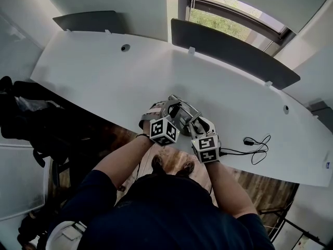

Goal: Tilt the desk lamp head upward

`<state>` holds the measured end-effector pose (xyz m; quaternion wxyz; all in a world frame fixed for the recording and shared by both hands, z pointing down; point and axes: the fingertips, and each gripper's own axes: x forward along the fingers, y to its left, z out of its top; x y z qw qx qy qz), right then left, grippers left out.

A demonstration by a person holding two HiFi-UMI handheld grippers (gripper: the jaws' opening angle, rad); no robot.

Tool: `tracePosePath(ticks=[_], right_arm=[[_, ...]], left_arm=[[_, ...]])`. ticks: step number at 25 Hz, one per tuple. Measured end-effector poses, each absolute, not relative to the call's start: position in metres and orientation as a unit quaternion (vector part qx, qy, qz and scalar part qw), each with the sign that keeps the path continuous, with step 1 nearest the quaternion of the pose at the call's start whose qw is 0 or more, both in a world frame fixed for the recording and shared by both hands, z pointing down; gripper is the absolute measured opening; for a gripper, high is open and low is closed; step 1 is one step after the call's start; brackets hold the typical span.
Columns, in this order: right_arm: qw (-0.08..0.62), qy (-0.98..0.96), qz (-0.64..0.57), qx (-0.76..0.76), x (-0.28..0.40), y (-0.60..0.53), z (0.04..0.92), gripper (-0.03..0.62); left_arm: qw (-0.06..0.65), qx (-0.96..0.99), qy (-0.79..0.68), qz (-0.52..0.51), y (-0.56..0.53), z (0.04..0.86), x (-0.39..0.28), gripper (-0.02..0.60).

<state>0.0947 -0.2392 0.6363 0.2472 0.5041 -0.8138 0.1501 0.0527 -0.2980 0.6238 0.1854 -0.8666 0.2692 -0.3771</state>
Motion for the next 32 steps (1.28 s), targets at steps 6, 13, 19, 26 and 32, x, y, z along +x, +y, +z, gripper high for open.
tracePosePath(ticks=[6, 13, 19, 26, 32], right_arm=[[0.255, -0.810, 0.160, 0.504, 0.094, -0.239, 0.636, 0.129], [0.260, -0.810, 0.162, 0.501, 0.092, -0.240, 0.636, 0.128], [0.258, -0.807, 0.168, 0.503, 0.093, -0.241, 0.638, 0.127], [0.262, -0.803, 0.170, 0.507, 0.093, -0.241, 0.638, 0.129], [0.273, -0.800, 0.167, 0.509, 0.092, -0.240, 0.638, 0.129]], left_arm=[[0.180, -0.861, 0.268, -0.394, -0.295, 0.618, 0.052, 0.037], [0.197, -0.849, 0.279, -0.404, -0.299, 0.599, 0.044, 0.041], [0.275, -0.823, 0.296, -0.400, -0.310, 0.567, 0.038, 0.066], [0.378, -0.778, 0.284, -0.413, -0.305, 0.533, 0.040, 0.081], [0.434, -0.753, 0.272, -0.413, -0.296, 0.512, 0.045, 0.092]])
